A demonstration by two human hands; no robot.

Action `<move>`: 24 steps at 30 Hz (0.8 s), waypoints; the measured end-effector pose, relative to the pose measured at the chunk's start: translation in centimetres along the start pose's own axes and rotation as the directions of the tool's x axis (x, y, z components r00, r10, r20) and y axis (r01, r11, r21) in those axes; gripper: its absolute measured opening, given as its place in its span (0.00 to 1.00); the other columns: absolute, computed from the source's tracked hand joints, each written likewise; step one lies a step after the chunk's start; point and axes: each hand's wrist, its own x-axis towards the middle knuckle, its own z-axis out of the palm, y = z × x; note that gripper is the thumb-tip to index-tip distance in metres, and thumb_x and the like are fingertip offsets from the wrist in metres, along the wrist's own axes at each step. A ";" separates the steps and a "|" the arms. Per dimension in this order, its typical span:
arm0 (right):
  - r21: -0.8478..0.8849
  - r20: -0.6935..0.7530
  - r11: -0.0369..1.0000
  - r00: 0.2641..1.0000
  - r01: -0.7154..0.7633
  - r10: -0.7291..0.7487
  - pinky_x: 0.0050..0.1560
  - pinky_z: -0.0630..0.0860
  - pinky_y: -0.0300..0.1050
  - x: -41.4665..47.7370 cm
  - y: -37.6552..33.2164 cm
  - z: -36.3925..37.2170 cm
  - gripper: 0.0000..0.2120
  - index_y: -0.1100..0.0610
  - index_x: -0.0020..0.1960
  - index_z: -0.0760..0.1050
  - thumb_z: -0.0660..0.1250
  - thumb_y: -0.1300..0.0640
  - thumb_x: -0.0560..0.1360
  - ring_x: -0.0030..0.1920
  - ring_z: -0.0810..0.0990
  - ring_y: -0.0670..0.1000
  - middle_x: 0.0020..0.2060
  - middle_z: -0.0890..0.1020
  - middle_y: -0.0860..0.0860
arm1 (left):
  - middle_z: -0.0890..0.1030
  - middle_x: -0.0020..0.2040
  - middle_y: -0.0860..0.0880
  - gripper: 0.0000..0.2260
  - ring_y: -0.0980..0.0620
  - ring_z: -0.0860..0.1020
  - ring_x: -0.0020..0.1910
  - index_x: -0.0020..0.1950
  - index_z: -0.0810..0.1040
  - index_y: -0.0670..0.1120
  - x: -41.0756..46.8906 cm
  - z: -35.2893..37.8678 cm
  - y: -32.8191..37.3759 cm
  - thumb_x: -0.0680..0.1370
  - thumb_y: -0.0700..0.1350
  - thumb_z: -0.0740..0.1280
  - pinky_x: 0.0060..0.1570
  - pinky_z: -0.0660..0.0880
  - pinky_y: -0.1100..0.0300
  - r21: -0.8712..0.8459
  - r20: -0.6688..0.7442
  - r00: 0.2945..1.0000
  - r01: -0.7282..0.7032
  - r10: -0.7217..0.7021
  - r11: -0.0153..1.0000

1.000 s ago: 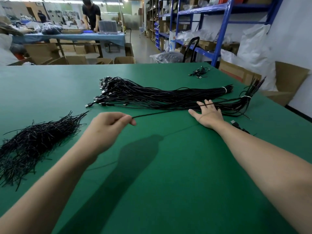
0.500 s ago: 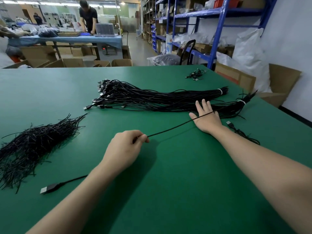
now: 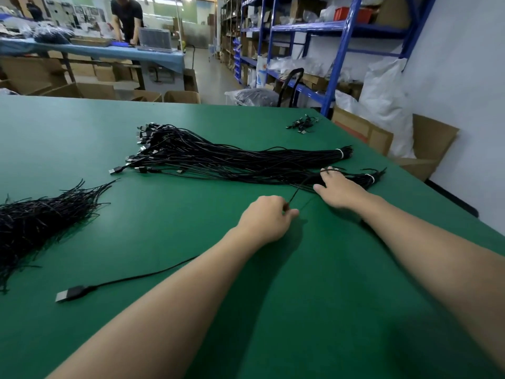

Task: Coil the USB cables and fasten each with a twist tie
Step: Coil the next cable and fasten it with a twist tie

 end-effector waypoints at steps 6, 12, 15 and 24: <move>0.035 0.098 0.979 0.975 -0.202 0.198 0.76 0.38 0.68 2.5 1.7 1.1 0.38 0.41 0.81 0.40 0.45 0.26 0.77 0.80 0.35 0.52 0.81 0.36 0.52 | 0.67 0.23 0.54 0.15 0.54 0.65 0.22 0.41 0.82 0.51 0.7 -1.5 0.4 0.83 0.48 0.60 0.29 0.62 0.59 -0.342 -0.229 0.973 -0.067 -0.014 0.937; 0.117 0.129 0.978 0.979 -0.174 0.159 0.75 0.40 0.72 3.8 2.9 1.3 0.38 0.37 0.81 0.45 0.46 0.24 0.76 0.81 0.39 0.52 0.82 0.42 0.50 | 0.67 0.26 0.52 0.15 0.51 0.63 0.25 0.41 0.82 0.49 0.8 -3.0 -0.2 0.84 0.47 0.61 0.29 0.63 0.59 -0.466 -0.254 0.966 -0.092 -0.034 0.880; 0.112 0.115 0.982 0.984 -0.152 0.139 0.75 0.40 0.72 4.2 3.4 1.3 0.36 0.38 0.81 0.47 0.45 0.25 0.77 0.81 0.41 0.52 0.82 0.47 0.49 | 0.69 0.29 0.51 0.15 0.52 0.63 0.27 0.40 0.80 0.49 0.8 -5.1 -1.1 0.84 0.47 0.61 0.27 0.60 0.59 -0.576 -0.344 0.930 -0.098 -0.132 0.812; 0.133 0.104 0.976 0.982 -0.173 0.160 0.75 0.39 0.71 4.4 3.0 1.9 0.35 0.41 0.82 0.45 0.45 0.29 0.79 0.81 0.38 0.52 0.82 0.43 0.50 | 0.65 0.25 0.58 0.14 0.58 0.60 0.23 0.49 0.82 0.47 -3.1 -10.7 -5.1 0.86 0.48 0.58 0.24 0.57 0.65 -0.749 -0.299 0.938 -0.118 -0.174 0.652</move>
